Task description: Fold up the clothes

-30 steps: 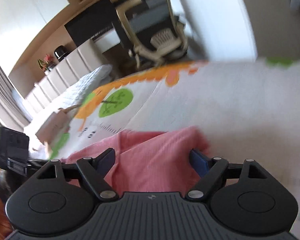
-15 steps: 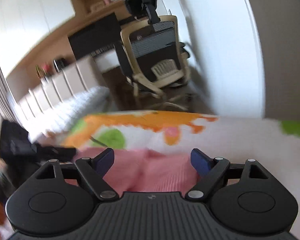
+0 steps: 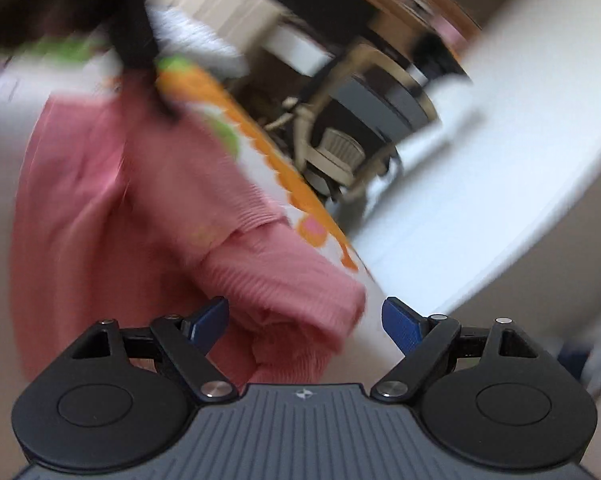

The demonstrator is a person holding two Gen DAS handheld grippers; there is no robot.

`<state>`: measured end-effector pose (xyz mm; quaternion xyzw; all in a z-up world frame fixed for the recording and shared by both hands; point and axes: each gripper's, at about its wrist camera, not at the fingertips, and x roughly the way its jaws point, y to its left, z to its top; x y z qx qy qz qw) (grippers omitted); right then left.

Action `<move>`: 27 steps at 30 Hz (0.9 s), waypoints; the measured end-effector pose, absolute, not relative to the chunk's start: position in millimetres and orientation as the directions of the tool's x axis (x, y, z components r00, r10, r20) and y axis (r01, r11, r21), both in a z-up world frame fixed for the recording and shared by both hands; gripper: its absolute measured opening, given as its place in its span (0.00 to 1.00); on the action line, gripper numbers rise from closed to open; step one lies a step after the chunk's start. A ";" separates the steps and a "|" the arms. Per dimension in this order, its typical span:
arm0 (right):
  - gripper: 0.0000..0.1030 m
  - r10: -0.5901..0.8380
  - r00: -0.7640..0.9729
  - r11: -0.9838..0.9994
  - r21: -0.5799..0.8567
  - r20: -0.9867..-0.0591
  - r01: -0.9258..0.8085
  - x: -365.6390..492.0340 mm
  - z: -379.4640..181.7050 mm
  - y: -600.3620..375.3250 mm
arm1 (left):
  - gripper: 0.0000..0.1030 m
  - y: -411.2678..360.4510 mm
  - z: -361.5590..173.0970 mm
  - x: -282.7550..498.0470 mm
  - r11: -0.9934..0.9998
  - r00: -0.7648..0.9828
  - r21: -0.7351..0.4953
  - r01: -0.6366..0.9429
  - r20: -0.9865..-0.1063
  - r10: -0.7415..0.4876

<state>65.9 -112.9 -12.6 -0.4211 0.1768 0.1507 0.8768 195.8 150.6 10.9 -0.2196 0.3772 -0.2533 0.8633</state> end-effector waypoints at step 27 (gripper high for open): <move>0.82 0.346 0.765 0.934 0.274 -0.543 -0.228 95.3 52.7 -222.2 | 0.10 142.7 63.3 160.5 0.722 0.636 -0.549 0.420 -0.390 -0.666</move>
